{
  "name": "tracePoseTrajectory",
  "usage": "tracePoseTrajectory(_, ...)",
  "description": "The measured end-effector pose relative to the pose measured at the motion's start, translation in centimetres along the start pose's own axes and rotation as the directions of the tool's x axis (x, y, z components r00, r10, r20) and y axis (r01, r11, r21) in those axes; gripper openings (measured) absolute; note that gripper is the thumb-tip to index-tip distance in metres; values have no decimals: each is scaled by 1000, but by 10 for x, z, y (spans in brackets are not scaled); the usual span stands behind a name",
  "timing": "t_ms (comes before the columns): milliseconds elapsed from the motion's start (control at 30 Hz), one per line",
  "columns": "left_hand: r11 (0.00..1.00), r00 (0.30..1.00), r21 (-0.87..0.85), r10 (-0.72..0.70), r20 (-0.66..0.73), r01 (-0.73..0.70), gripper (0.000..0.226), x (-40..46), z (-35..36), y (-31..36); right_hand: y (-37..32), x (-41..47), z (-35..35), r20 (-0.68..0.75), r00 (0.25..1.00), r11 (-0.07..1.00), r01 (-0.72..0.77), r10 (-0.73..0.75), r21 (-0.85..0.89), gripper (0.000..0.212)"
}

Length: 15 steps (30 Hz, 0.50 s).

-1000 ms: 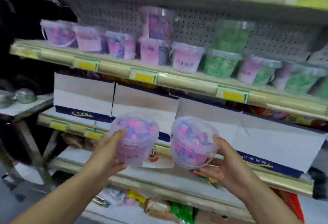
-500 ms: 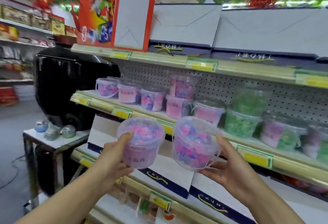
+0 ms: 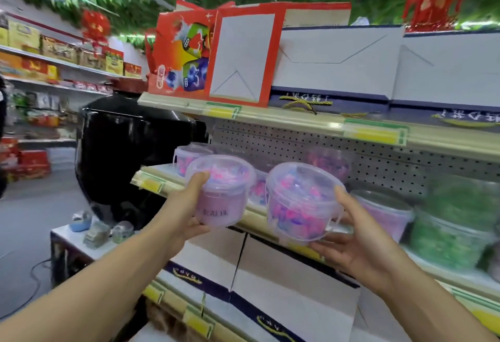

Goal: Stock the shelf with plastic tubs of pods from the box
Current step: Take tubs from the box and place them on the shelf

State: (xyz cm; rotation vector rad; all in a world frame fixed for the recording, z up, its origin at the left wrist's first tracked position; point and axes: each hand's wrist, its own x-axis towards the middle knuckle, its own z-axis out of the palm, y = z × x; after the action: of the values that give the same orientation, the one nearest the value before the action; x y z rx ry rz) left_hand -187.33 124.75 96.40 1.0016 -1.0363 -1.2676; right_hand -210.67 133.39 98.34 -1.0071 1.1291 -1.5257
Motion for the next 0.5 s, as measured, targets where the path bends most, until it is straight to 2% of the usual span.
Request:
tracePoseTrajectory(100,1000,999,9,15,39,-15,46,41,-8,18,-3,30,33,-58,998,999,28,-26,27,27)
tracePoseTrajectory(267,1000,996,-2,3,89,-3,52,106,-7,43,-4,81,76,-188,981,998,49,-39,50,48)
tracePoseTrajectory(433,998,989,10,-71,129,70,90,162,-2,53,-6,122,103,-316,949,997,46,-24,64,68)
tracePoseTrajectory(500,995,984,-7,-93,151,95,98,179,1,51,-7,133,108,-362,932,999,32,-14,44,66)
